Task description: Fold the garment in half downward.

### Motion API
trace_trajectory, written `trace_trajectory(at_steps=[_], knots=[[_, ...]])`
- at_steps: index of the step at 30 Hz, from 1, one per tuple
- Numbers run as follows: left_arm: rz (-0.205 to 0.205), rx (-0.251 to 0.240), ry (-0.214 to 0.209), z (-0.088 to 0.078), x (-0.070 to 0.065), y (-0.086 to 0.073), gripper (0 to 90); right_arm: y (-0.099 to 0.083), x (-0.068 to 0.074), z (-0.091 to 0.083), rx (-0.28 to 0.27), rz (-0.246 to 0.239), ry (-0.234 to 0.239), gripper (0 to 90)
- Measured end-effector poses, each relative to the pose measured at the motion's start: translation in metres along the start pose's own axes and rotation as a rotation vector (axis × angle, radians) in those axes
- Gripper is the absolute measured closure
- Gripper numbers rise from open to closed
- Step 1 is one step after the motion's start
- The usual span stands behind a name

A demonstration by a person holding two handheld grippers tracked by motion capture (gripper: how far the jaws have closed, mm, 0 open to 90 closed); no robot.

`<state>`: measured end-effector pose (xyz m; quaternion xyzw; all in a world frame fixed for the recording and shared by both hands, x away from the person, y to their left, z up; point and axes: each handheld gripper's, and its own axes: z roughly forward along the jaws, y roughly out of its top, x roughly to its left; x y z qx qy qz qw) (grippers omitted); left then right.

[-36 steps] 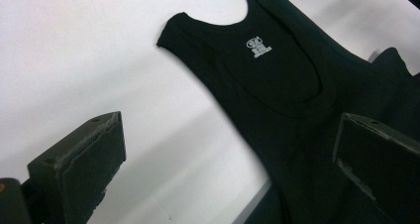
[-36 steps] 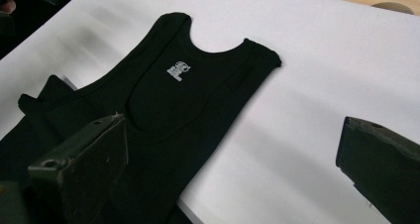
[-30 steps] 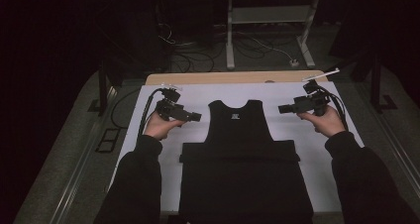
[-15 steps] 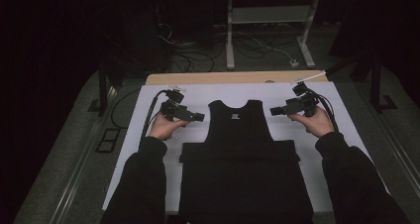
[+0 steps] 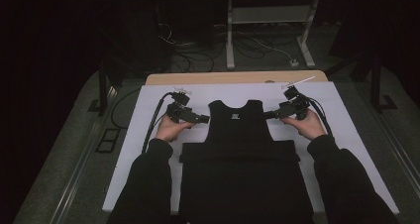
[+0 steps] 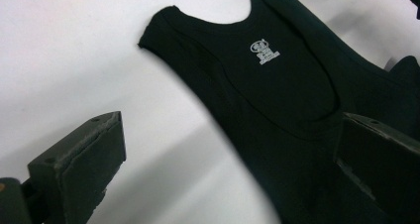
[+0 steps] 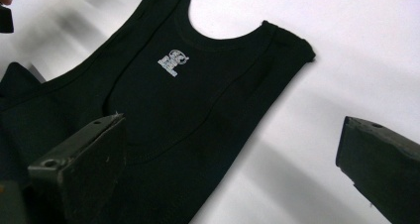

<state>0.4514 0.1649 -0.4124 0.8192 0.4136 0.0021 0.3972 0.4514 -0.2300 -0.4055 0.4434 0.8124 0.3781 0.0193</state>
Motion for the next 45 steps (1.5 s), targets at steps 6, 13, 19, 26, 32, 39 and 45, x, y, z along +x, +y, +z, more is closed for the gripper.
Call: trace_trajectory(at_steps=[6,13,19,26,32,39,45], knots=[[0.002,0.010,-0.004,0.008,0.000,-0.002,0.0,-0.002,0.000,0.006,0.004,0.006,0.001,0.0],[-0.004,0.015,-0.007,0.016,0.000,-0.004,0.0,-0.003,0.003,0.017,0.010,-0.004,0.004,0.0],[0.006,0.027,-0.010,0.022,-0.003,-0.006,0.0,-0.005,0.007,0.026,0.025,-0.014,0.004,0.0],[-0.001,0.023,-0.012,0.028,-0.004,-0.007,0.0,-0.007,0.011,0.036,0.038,-0.028,-0.010,3.5],[-0.010,0.027,-0.010,0.033,-0.003,-0.008,0.0,-0.009,0.011,0.041,0.040,-0.015,-0.011,7.8],[-0.006,0.016,0.024,0.035,-0.005,-0.007,10.2,-0.009,0.013,0.048,0.033,-0.016,-0.010,14.3],[-0.006,0.023,0.045,0.037,-0.004,-0.008,16.3,-0.010,0.013,0.051,0.033,-0.008,-0.032,19.4]])
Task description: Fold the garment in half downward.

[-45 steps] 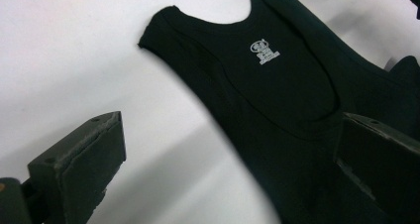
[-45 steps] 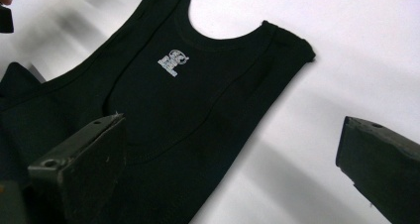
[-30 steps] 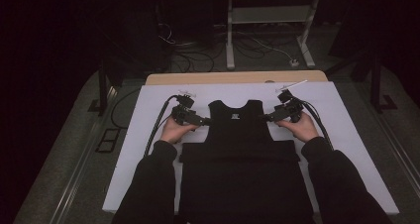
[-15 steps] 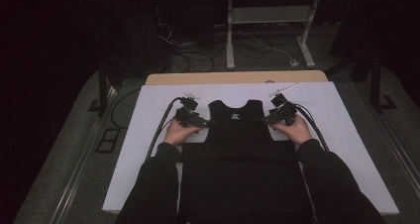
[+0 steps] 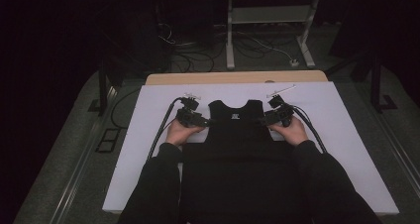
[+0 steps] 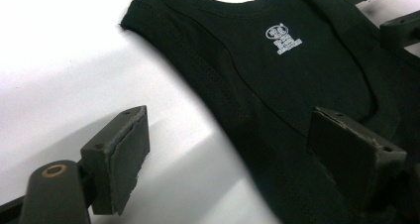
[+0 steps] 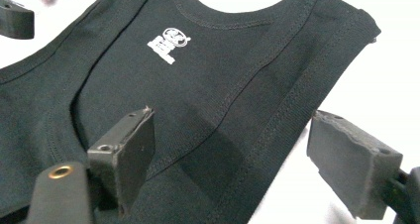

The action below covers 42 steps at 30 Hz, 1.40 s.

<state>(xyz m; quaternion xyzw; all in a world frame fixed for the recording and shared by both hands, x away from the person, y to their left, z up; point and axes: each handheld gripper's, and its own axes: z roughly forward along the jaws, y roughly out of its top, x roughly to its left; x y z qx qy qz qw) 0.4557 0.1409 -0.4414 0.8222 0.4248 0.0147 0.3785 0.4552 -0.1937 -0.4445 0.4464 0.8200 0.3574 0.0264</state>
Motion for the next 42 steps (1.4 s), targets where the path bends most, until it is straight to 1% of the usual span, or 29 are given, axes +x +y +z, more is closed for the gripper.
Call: trace_trajectory(at_steps=[6,7,11,17,22,25,26,27,28,29,33,35,36,39,42], knots=[[0.020,0.002,0.031,0.005,-0.005,0.001,23.7,0.000,0.002,0.001,-0.006,-0.011,-0.018,27.1],[0.027,0.009,0.035,0.005,-0.005,0.001,24.9,0.000,0.002,0.001,-0.013,-0.016,-0.034,28.5],[0.027,0.010,0.052,0.007,-0.006,0.003,26.4,0.001,0.002,0.000,-0.020,-0.014,-0.037,31.0],[0.041,0.009,0.066,0.009,-0.011,0.004,33.4,0.001,0.001,0.001,-0.023,-0.013,-0.046,35.0],[0.047,0.008,0.060,0.012,-0.014,0.005,38.2,0.001,0.000,0.001,-0.022,-0.004,-0.062,39.8],[0.047,0.014,0.075,0.012,-0.015,0.006,42.3,0.000,0.000,0.002,-0.022,-0.004,-0.068,41.1],[0.042,0.011,0.071,0.013,-0.015,0.006,44.1,0.000,0.000,0.002,-0.025,-0.003,-0.070,42.2],[0.047,0.016,0.068,0.013,-0.016,0.006,45.8,0.000,0.001,0.002,-0.027,-0.001,-0.071,42.8],[0.053,0.021,0.067,0.013,-0.016,0.006,47.5,0.001,0.001,0.003,-0.027,0.002,-0.071,44.1],[0.053,0.017,0.067,0.014,-0.017,0.007,48.3,0.001,0.002,0.003,-0.028,0.002,-0.069,46.1],[0.061,0.019,0.055,0.016,-0.019,0.007,53.5,0.000,0.006,0.004,-0.022,-0.025,-0.081,54.9],[0.059,0.013,0.059,0.017,-0.020,0.007,56.5,0.000,0.007,0.005,-0.019,-0.022,-0.062,60.7],[0.058,0.011,0.057,0.017,-0.021,0.006,57.7,0.000,0.008,0.005,-0.017,-0.018,-0.054,62.1],[0.059,0.012,0.065,0.017,-0.021,0.006,62.2,-0.001,0.009,0.005,-0.008,-0.019,-0.040,68.9],[0.044,0.006,0.067,0.018,-0.022,0.006,65.7,-0.002,0.011,0.005,-0.004,-0.012,-0.011,75.1]])
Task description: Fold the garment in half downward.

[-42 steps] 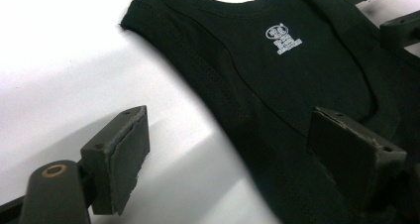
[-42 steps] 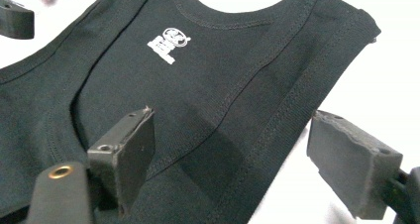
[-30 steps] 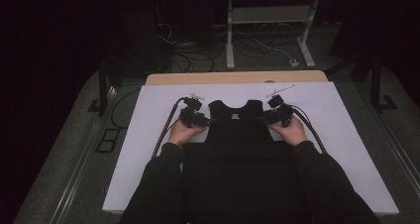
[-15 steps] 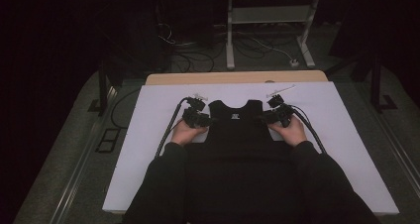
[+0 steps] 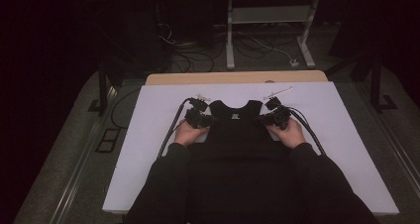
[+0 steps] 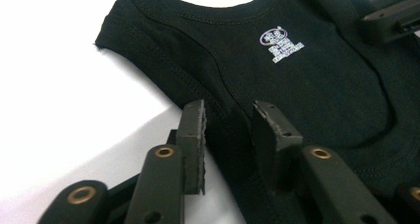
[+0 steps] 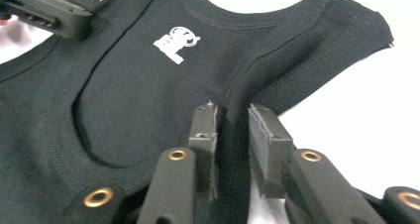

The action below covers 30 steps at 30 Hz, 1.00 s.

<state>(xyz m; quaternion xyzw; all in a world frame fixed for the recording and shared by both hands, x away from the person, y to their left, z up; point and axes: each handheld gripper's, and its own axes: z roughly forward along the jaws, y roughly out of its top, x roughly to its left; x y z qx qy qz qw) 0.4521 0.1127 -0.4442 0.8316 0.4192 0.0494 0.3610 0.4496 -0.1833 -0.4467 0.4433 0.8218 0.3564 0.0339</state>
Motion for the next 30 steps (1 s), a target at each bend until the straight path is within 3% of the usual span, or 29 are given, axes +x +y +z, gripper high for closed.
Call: trace_trajectory(at_steps=[5,11,15,19,22,30], knots=[[-0.022,-0.003,-0.004,0.001,-0.002,-0.001,72.5,0.000,0.001,0.001,0.021,0.026,0.059,81.5],[-0.065,0.013,-0.078,0.004,-0.006,-0.001,81.8,-0.001,0.001,-0.001,0.041,0.052,0.094,82.9],[-0.025,0.029,-0.044,0.001,-0.010,-0.001,83.4,-0.002,0.003,-0.005,0.035,0.057,0.110,83.8],[0.008,0.003,-0.030,-0.006,-0.012,-0.002,83.9,-0.005,0.004,-0.014,0.014,0.057,0.121,84.2],[0.001,-0.040,-0.033,-0.012,-0.014,-0.003,83.9,-0.007,0.004,-0.021,-0.003,0.062,0.130,84.4],[0.014,-0.069,-0.034,-0.025,-0.023,-0.005,83.9,-0.009,0.010,-0.038,-0.060,0.050,0.139,84.4]])
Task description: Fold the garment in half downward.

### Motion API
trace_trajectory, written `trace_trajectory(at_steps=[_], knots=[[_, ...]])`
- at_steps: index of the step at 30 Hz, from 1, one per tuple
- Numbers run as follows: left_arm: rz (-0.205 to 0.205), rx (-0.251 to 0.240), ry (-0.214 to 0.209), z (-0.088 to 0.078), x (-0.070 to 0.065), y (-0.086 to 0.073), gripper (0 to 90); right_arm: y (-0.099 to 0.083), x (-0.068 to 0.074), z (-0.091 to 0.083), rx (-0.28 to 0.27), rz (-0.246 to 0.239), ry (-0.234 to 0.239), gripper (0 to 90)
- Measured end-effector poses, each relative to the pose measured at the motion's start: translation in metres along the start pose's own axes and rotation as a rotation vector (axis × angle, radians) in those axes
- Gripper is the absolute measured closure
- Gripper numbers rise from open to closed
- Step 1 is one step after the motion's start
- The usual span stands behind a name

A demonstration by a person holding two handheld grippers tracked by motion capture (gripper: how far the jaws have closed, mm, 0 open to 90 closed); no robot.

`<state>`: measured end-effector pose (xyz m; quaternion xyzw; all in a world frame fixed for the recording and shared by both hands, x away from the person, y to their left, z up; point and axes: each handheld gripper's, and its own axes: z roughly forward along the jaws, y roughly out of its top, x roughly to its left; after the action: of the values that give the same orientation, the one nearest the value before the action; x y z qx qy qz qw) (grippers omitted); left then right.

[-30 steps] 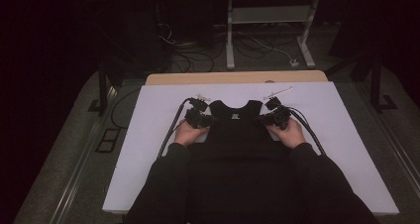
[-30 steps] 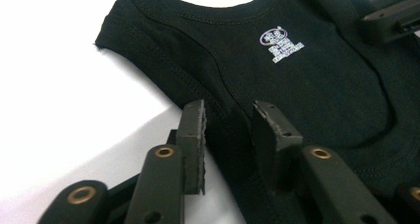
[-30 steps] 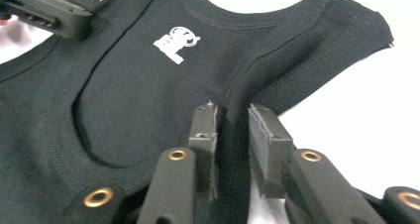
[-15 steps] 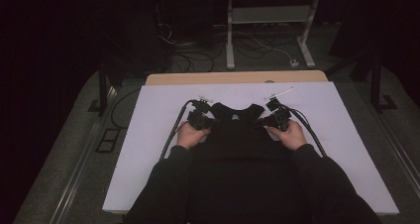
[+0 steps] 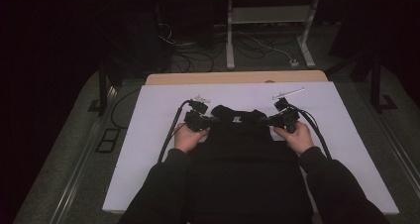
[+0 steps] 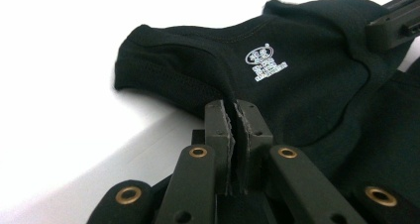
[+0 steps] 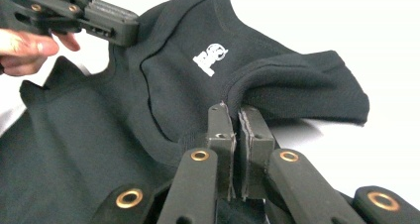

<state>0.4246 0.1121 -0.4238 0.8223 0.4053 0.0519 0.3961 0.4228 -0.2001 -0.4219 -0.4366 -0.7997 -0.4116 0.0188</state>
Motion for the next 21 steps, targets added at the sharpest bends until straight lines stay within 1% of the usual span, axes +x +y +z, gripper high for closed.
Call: trace_trajectory(at_steps=[2,4,5,7,9,11,13,15,18,19,21], knots=[[0.007,-0.017,0.002,-0.005,-0.002,0.000,83.9,0.000,0.002,-0.002,-0.014,0.006,0.016,84.3],[0.008,-0.037,-0.001,-0.011,-0.003,0.001,83.9,0.001,0.005,-0.005,-0.025,-0.004,0.017,84.4],[0.001,-0.047,-0.003,-0.013,-0.004,0.001,83.8,0.001,0.006,-0.007,-0.029,-0.001,0.024,84.4],[0.005,-0.058,-0.008,-0.017,-0.004,0.001,83.8,0.002,0.008,-0.011,-0.044,-0.010,0.037,84.3],[-0.006,-0.066,-0.015,-0.020,-0.004,0.000,83.7,0.001,0.009,-0.012,-0.047,-0.005,0.043,84.3],[-0.009,-0.077,-0.019,-0.023,-0.005,0.000,83.8,0.002,0.009,-0.017,-0.061,-0.003,0.049,84.3],[-0.017,-0.083,-0.030,-0.027,-0.006,-0.001,83.7,0.002,0.010,-0.021,-0.071,0.007,0.063,84.3],[-0.013,-0.096,-0.039,-0.033,-0.006,-0.001,83.7,0.001,0.011,-0.025,-0.081,0.011,0.071,84.3],[-0.013,-0.125,-0.037,-0.040,-0.009,-0.001,83.7,0.001,0.013,-0.029,-0.094,0.006,0.078,84.3],[-0.010,-0.136,-0.046,-0.042,-0.010,-0.001,83.7,0.001,0.014,-0.031,-0.094,0.005,0.081,84.3],[0.001,-0.139,-0.049,-0.045,-0.012,-0.001,83.8,0.001,0.016,-0.033,-0.098,-0.001,0.083,84.3]])
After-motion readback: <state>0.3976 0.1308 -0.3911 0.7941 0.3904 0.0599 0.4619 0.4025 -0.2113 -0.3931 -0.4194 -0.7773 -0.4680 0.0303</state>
